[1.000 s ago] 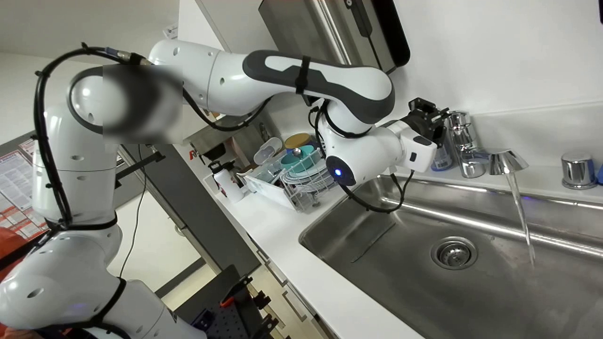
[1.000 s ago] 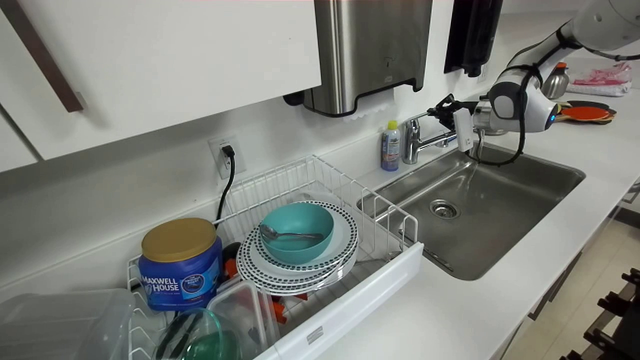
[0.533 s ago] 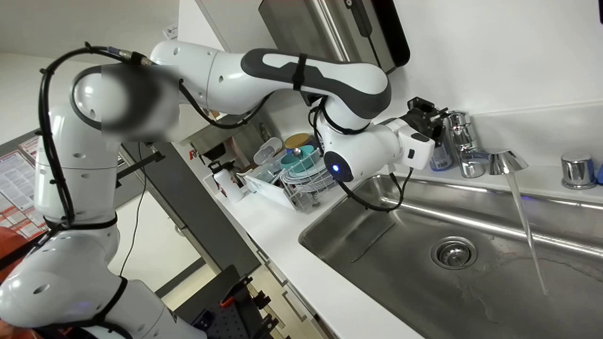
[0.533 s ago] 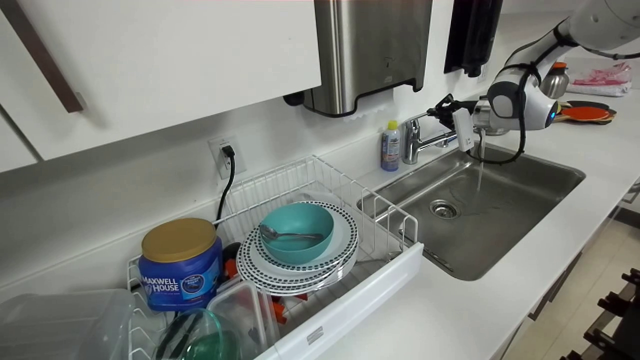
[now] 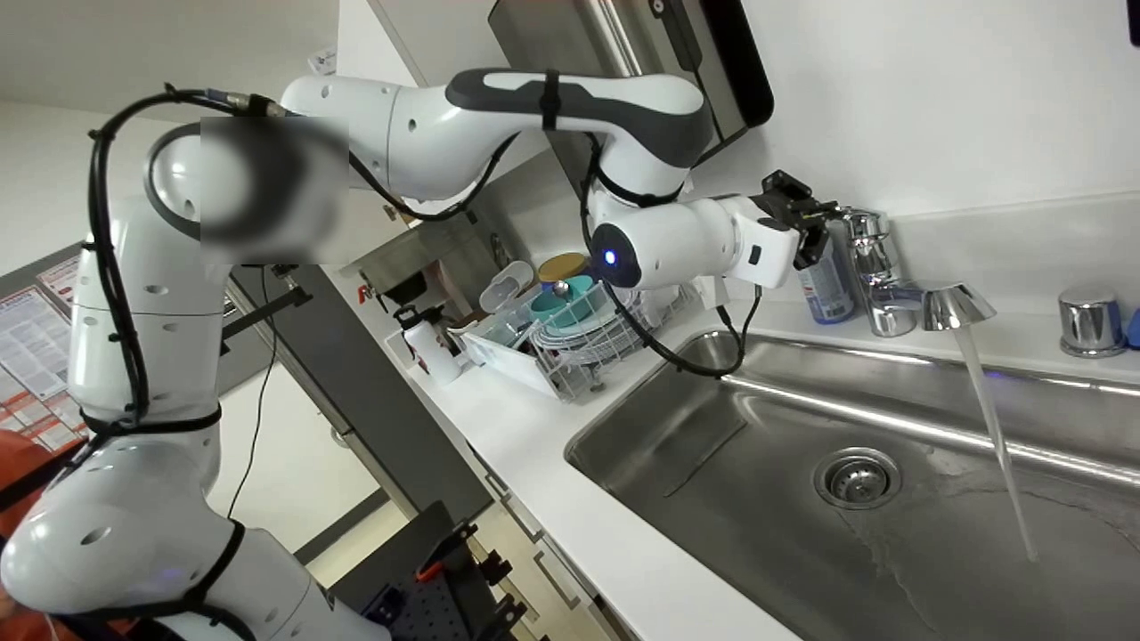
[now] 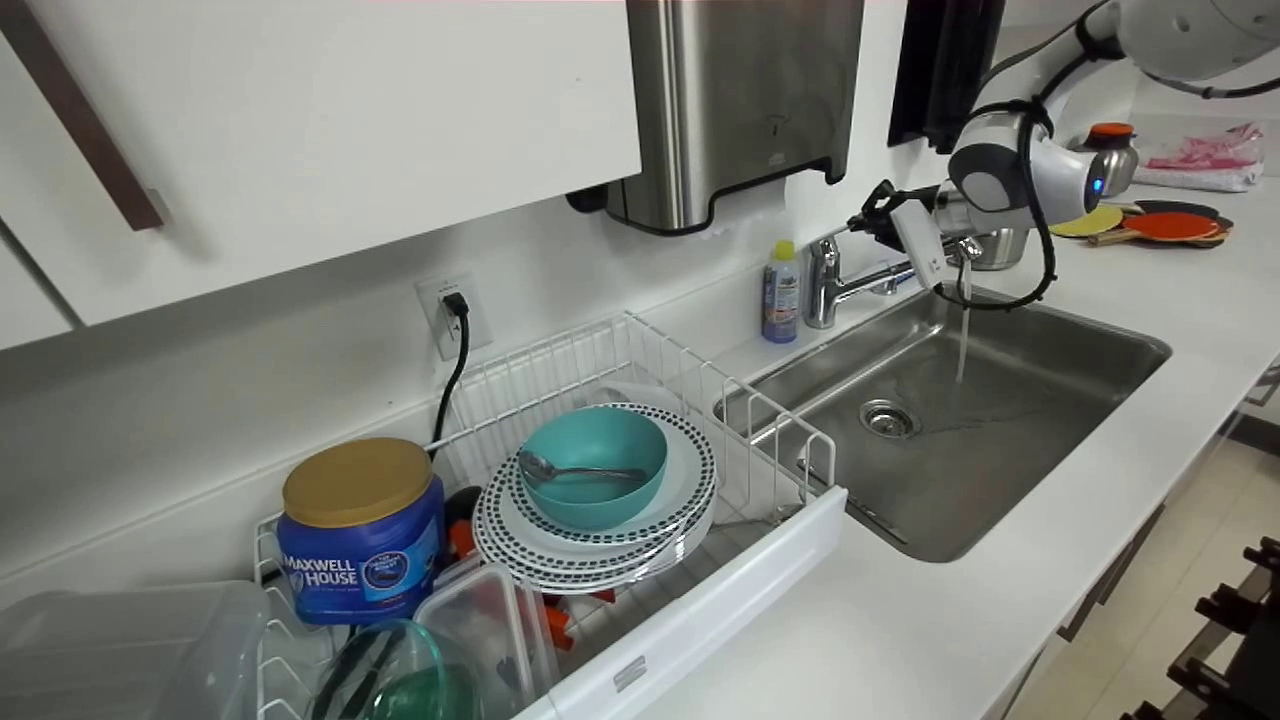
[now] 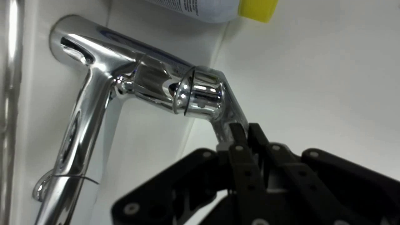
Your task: Lift u the tap handle
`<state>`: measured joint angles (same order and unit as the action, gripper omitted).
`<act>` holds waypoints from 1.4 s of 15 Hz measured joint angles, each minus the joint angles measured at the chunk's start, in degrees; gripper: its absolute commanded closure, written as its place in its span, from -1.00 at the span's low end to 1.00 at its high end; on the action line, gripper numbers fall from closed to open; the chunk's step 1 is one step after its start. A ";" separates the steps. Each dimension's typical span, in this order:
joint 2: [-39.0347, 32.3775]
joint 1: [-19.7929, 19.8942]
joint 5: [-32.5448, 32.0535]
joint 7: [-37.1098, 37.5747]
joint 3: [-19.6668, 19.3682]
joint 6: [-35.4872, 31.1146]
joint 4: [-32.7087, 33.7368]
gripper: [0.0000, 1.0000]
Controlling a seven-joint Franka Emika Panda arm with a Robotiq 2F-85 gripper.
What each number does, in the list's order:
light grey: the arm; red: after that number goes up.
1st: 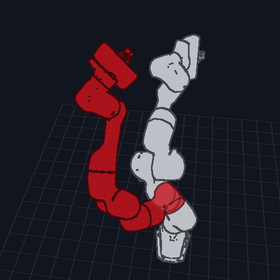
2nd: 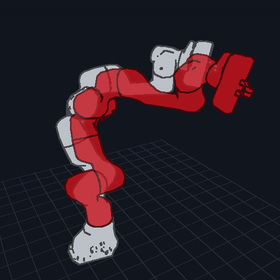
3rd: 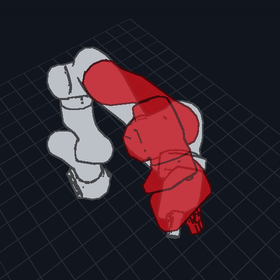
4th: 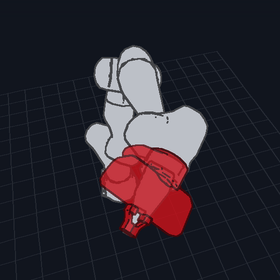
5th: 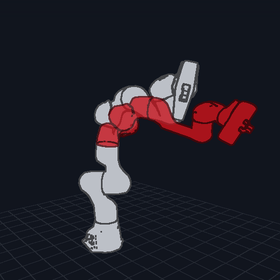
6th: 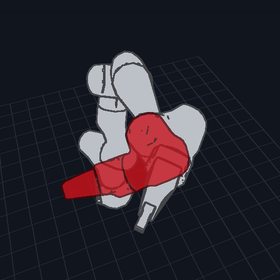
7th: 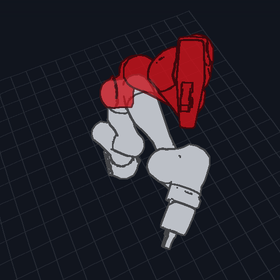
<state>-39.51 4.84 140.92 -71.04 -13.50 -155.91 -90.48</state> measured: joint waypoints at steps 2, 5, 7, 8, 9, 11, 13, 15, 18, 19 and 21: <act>-0.19 -0.21 -2.67 2.48 0.21 -2.06 1.05 0.96; -0.37 -0.22 -7.26 6.65 0.39 -3.32 1.82 0.96; -0.43 -0.21 -10.27 9.46 0.40 -3.44 2.05 0.96; -0.44 -0.20 -11.73 10.75 0.39 -3.46 2.10 0.96; -0.45 -0.18 -13.13 12.04 0.39 -3.49 2.16 0.96; -0.46 -0.18 -15.88 14.54 0.39 -3.53 2.26 0.85; -0.47 -0.17 -18.48 17.06 0.37 -3.60 2.35 0.29; 0.02 -0.40 -21.69 17.92 0.36 -4.62 2.26 0.01; 3.24 -2.16 -27.01 19.20 0.43 -8.87 0.75 -0.44; 4.67 -2.70 -28.98 20.00 0.45 -9.95 -0.21 -0.61; 7.61 -3.29 -33.93 22.68 0.46 -11.31 -3.11 -0.87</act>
<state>-31.89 1.55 106.99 -48.36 -13.04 -167.22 -93.59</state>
